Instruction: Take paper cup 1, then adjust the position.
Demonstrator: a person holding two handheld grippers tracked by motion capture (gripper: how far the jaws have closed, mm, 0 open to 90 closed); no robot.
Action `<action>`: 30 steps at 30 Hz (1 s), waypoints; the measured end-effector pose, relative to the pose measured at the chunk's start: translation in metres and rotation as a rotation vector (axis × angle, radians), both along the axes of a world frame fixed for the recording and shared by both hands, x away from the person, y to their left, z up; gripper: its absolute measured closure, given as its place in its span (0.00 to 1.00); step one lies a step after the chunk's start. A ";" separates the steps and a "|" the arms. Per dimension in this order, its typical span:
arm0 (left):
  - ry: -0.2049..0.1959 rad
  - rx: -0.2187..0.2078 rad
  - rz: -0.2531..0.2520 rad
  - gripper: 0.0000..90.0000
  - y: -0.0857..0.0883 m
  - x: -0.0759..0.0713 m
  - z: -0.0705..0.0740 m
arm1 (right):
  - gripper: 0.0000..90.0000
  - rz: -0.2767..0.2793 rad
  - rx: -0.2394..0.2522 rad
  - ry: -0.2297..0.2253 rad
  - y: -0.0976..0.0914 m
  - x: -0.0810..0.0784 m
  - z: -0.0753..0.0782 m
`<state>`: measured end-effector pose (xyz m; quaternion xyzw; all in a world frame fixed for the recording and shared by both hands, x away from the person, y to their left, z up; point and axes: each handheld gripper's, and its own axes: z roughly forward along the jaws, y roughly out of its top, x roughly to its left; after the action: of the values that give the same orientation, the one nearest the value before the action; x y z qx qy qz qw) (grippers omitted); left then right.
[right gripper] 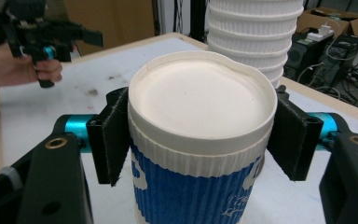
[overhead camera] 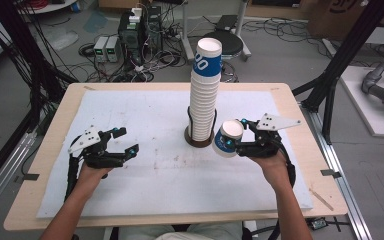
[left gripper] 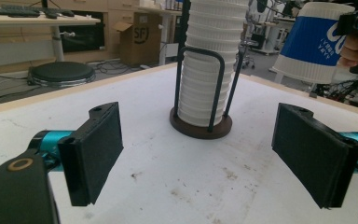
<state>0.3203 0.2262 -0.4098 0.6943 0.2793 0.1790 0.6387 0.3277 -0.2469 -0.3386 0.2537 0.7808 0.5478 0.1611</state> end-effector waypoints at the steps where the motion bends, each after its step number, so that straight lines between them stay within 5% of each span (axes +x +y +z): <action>1: 0.003 -0.002 -0.002 0.18 -0.001 0.000 0.000 | 0.34 0.000 0.000 0.000 0.000 0.000 0.000; 14: -0.001 0.005 -0.041 0.18 -0.009 -0.001 0.000 | 0.34 0.005 0.011 0.006 -0.002 -0.006 0.000; 30: -0.029 0.015 -0.156 0.17 -0.030 -0.014 0.005 | 0.34 0.117 -0.006 0.020 0.024 -0.007 -0.006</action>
<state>0.3065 0.1965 -0.4050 0.7162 0.2139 0.1409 0.6492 0.3208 -0.2225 -0.3442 0.2125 0.7976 0.5513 0.1216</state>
